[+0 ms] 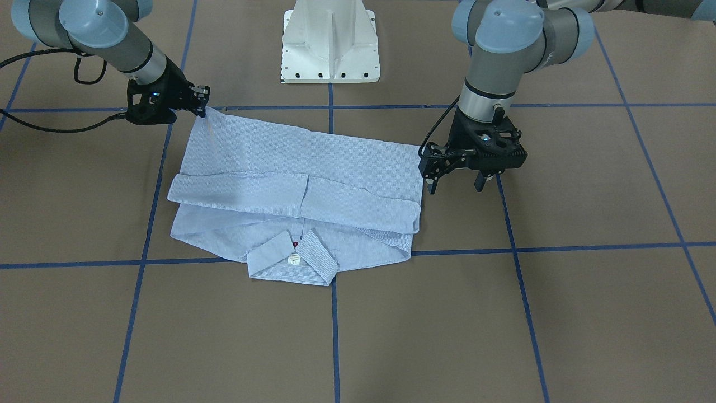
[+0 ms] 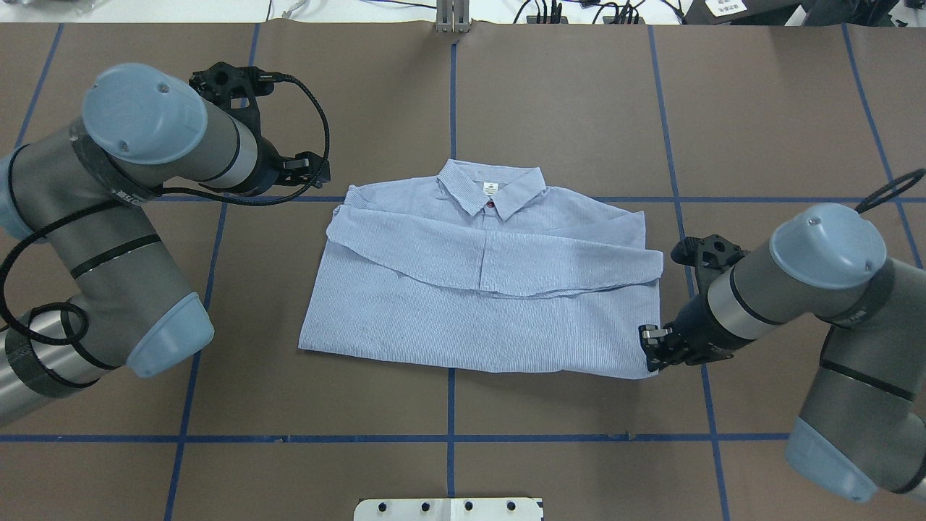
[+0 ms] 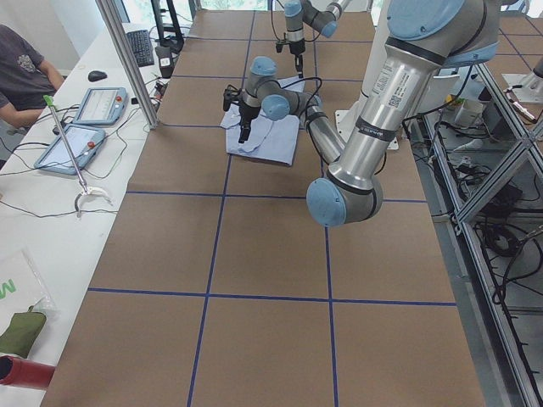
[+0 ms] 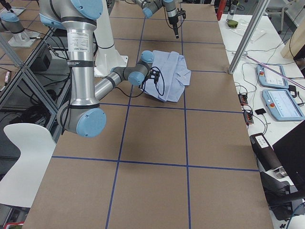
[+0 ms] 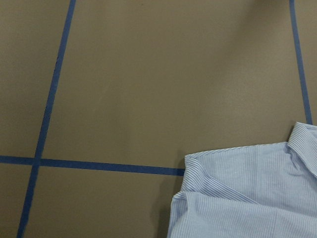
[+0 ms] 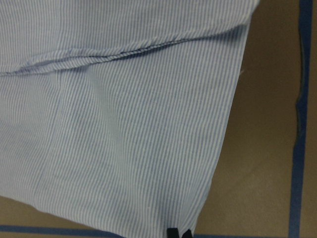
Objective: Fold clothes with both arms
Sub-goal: 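Pull the shirt's side edge away from the left gripper with the right gripper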
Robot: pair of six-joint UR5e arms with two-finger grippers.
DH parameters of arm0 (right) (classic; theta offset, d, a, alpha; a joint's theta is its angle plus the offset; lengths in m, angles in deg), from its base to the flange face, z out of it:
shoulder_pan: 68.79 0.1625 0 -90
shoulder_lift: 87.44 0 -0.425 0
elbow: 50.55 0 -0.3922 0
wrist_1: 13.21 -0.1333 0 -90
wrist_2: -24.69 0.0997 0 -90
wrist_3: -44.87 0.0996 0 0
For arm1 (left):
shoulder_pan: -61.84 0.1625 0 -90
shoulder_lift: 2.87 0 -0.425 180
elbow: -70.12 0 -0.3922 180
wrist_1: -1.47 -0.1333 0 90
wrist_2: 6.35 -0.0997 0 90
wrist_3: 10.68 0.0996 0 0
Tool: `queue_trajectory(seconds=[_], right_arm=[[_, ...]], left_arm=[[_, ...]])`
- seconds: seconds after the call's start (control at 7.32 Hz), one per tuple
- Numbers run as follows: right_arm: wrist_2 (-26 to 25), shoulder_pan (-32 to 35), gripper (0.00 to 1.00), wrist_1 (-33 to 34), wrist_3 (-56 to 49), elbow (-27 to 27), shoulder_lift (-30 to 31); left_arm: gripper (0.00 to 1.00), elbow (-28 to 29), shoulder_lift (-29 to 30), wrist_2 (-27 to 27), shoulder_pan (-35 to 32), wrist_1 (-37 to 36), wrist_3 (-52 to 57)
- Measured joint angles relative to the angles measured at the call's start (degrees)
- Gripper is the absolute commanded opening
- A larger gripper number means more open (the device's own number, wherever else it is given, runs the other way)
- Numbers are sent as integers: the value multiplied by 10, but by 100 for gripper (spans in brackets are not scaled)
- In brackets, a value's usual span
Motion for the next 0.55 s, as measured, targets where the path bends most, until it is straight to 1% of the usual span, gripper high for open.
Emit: queue_trajectory(seconds=[0.27, 0.55], right_arm=[[-1, -48, 0, 1, 36, -40, 56], [0, -84, 0, 1, 54, -59, 115]], left_arm=[[100, 0, 0, -8, 5, -1, -3], [100, 0, 0, -20, 20, -1, -8]])
